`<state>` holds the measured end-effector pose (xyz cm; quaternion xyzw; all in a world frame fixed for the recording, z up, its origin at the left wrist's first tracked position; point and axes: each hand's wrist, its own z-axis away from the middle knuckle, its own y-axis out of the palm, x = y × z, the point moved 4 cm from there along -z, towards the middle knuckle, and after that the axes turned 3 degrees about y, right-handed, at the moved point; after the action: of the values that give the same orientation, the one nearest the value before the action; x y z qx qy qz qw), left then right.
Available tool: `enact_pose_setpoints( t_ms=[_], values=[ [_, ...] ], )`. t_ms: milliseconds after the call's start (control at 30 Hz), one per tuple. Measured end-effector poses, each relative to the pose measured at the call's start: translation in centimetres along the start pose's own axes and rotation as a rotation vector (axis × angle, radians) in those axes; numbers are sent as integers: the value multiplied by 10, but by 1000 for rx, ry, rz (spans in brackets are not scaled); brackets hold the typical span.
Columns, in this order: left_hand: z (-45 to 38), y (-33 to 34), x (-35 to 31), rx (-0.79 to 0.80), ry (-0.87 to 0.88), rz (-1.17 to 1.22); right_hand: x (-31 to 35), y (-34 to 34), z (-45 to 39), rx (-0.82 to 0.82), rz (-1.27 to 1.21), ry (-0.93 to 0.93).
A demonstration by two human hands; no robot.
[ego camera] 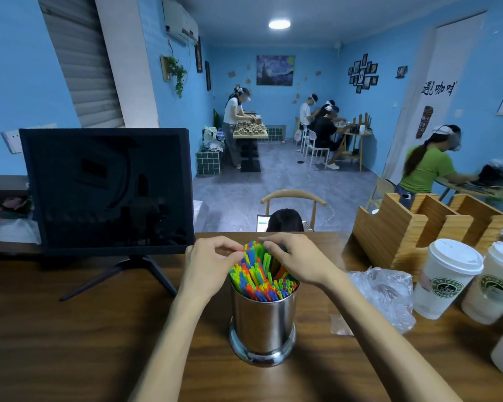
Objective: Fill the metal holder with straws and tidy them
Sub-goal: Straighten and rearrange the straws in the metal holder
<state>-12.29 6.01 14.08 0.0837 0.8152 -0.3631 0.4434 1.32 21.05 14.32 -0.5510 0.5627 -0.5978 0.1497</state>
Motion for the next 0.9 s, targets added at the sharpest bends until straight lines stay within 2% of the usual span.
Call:
enact_pose_setpoints(
  t_ms=[267,367,467,567,767,900],
  values=[
    [4,-2,-2,-38,1,59,3,-6,2,-72,64,-34],
    [5,-2,-9,-45,84,-18,5,-7,5,-80,73,-53],
    [9,8,-21,103,182,-77,6,-5,9,-34,92,-86],
    [12,20,-22,263,178,-150,4,-6,12,-22,63,-78],
    [10,21,-16,291,214,-280,-1,-11,20,-44,33,-65],
    [13,19,-14,283,223,-233,-1,-13,26,-67,25,-89]
  ],
)
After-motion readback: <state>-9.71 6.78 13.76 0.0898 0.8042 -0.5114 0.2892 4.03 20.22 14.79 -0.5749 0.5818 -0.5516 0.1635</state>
